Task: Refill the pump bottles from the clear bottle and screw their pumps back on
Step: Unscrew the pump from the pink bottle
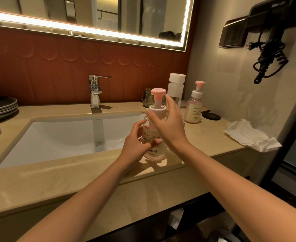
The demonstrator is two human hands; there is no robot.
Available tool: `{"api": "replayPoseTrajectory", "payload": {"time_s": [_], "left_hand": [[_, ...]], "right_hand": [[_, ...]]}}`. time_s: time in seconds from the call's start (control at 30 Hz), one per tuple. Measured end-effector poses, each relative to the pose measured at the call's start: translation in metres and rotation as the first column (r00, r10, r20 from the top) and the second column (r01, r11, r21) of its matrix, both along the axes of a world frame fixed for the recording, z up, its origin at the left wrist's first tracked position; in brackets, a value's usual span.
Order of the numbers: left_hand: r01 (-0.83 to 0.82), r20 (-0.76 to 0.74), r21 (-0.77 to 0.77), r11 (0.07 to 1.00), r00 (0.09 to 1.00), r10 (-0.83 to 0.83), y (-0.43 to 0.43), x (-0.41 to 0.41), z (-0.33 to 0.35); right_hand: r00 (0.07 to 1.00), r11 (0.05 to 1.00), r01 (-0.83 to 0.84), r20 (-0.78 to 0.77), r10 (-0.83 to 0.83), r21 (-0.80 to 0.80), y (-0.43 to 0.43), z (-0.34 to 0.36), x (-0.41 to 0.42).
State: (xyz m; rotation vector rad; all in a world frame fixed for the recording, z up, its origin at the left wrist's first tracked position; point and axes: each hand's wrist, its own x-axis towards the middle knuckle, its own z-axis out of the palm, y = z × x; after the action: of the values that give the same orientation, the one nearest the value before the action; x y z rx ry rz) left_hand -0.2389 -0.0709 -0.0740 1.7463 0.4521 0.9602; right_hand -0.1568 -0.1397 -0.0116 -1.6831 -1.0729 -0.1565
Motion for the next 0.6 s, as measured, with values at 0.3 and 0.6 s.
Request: {"api": "replayPoseTrajectory", "payload": {"time_s": [0.3,0.6], "left_hand": [[-0.025,-0.012,0.055,0.998,1.0,0.026,0.002,0.002,-0.002],[0.025,-0.028,0.062,0.998,0.999,-0.023,0.0,-0.004,0.001]], "right_hand": [[0.997,0.999,0.006,-0.074,-0.008,-0.037,0.003,0.006,0.003],[0.897,0.948,-0.091,-0.389,0.21,0.304,-0.012,0.048,0.018]]}}
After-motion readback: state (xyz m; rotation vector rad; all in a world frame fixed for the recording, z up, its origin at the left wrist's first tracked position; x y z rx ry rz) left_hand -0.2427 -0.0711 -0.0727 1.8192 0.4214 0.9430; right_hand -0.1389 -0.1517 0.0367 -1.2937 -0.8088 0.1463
